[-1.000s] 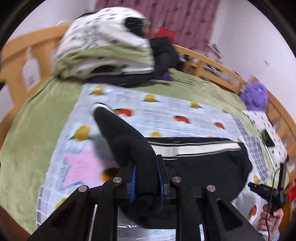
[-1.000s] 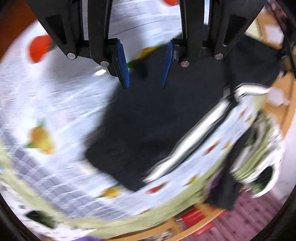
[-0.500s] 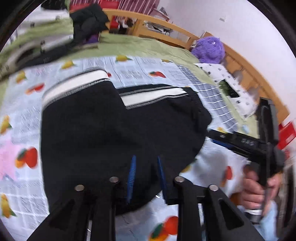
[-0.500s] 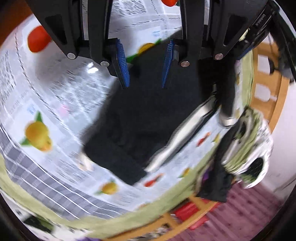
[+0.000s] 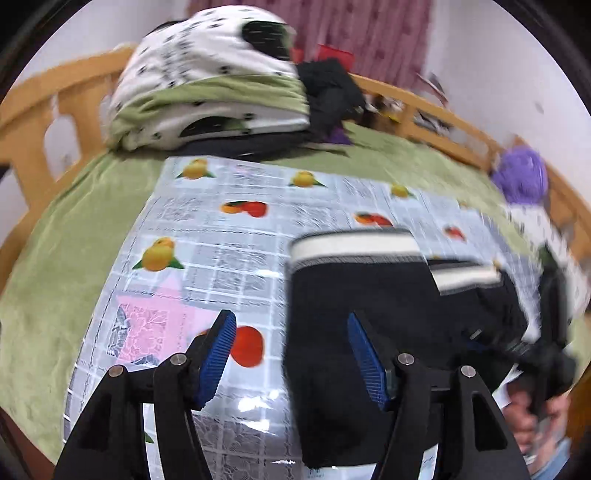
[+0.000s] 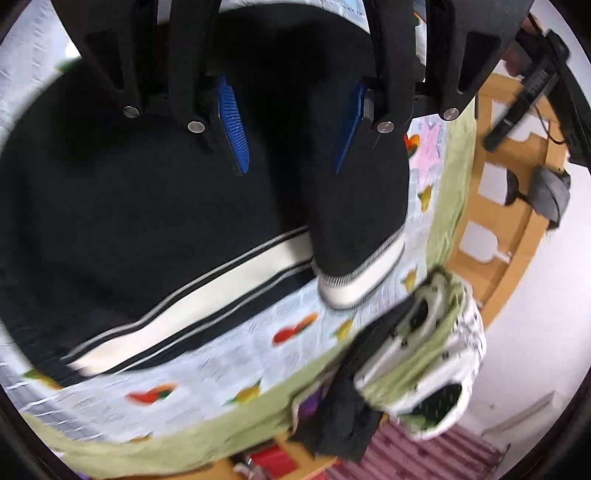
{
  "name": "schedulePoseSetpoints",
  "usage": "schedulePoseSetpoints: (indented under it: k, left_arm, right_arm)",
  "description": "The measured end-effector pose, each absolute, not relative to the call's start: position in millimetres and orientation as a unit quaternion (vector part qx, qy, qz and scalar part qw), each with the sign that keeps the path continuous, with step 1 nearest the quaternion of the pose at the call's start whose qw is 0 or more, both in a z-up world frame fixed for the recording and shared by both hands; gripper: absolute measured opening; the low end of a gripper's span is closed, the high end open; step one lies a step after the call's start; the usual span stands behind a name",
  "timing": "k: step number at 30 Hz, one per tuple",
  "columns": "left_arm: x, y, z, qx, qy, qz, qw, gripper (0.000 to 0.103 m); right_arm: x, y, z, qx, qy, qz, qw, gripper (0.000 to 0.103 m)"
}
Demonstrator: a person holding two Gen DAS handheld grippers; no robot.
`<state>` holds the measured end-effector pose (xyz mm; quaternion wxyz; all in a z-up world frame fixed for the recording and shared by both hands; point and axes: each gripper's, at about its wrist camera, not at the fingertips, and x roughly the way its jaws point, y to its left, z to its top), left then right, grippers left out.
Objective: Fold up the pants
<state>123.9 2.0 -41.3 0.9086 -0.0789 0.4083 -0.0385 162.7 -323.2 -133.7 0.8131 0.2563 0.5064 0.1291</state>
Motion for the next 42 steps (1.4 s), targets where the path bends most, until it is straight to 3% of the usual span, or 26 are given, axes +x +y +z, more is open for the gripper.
schedulePoseSetpoints:
  k: [5,8,9,14,22,32,37,41,42]
  left_arm:
    - [128.6,37.2,-42.0,-0.137,0.414,-0.031,0.899,0.061]
    - [131.0,32.8,-47.3,-0.128,0.422,-0.033,0.897,0.061]
    - [130.8,31.5,-48.2,-0.128,0.424,-0.036,0.896,0.061]
    - [130.0,16.7,-49.3,-0.098,0.424,-0.039,0.899,0.061]
    - [131.6,5.4,-56.8,-0.096,0.434,-0.046,0.895,0.061]
    - [133.7,-16.1,-67.8,-0.068,0.446,-0.044,0.891,0.061]
    - [131.3,-36.7,-74.0,-0.052,0.454,-0.064,0.887,0.061]
    - [126.5,-53.2,-75.4,-0.038,0.456,-0.081,0.885,0.061]
    - [125.1,-56.9,-75.6,-0.036,0.456,-0.086,0.885,0.061]
  right_arm:
    - [189.3,-275.5,-162.1,0.21,0.547,0.164,0.793,0.048]
    - [186.3,-264.2,-153.8,0.171,0.537,0.18,0.806,0.014]
    - [184.3,-265.6,-146.5,0.174,0.532,0.186,0.807,0.013]
    - [176.1,-278.8,-105.1,0.195,0.495,0.211,0.82,0.011]
    - [165.7,-289.4,-89.2,0.162,0.48,0.214,0.835,0.01]
    - [140.7,-398.3,-16.7,0.152,0.399,0.139,0.894,0.01]
    - [148.9,-462.9,-39.7,0.147,0.415,0.053,0.896,0.01]
    - [163.5,-495.7,-101.4,0.141,0.481,-0.01,0.866,0.011]
    - [164.2,-499.3,-118.6,0.134,0.496,-0.018,0.858,0.016]
